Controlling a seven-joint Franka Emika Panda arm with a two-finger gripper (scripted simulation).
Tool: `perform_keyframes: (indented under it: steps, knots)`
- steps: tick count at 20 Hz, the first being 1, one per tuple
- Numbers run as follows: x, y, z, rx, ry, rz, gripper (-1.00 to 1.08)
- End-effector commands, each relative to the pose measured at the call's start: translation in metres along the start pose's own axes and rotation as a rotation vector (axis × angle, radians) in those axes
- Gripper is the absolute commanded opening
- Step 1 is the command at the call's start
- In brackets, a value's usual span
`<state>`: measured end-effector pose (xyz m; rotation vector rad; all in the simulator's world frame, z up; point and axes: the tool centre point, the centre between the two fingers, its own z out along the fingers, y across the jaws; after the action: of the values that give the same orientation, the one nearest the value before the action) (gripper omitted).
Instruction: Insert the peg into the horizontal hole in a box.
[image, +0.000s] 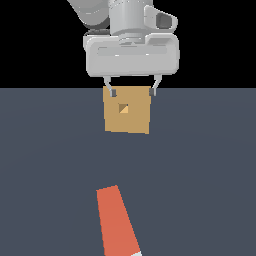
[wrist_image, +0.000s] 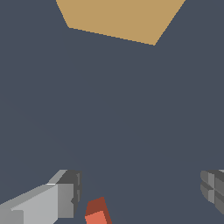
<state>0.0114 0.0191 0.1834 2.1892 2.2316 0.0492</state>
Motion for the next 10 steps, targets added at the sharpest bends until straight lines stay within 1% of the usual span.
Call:
perform_keyframes:
  steps: [1, 6, 10]
  knots:
    - [0.0, 0.0, 0.0, 0.0, 0.0, 0.0, 1.0]
    - [-0.006, -0.001, 0.002, 0.001, 0.0, -0.006, 1.0]
    - [-0.019, -0.004, 0.008, 0.002, 0.0, -0.021, 1.0]
